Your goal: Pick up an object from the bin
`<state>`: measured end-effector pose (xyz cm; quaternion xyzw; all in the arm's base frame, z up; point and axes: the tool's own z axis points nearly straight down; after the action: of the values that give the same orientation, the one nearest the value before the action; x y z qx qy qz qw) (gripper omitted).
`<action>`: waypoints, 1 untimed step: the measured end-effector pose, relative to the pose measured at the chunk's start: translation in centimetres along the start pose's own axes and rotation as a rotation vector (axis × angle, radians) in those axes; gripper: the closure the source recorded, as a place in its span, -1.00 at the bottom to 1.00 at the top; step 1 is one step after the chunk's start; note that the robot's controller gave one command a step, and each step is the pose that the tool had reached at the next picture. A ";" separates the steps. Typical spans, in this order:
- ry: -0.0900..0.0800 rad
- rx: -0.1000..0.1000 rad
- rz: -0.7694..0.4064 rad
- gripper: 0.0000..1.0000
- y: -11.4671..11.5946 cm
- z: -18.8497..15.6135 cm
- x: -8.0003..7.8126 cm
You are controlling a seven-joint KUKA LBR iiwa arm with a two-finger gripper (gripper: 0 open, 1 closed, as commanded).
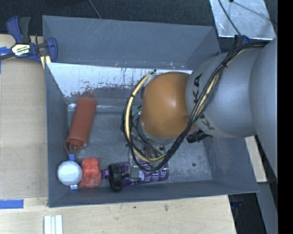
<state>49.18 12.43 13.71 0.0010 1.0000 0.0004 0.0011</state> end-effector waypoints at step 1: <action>0.000 0.000 0.000 -1.00 0.0 0.0 0.0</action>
Offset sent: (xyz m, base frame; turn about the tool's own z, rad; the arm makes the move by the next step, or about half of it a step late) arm -0.0057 -0.0115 -0.0460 0.0570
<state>49.18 12.42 13.71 0.0011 1.0000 0.0005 0.0010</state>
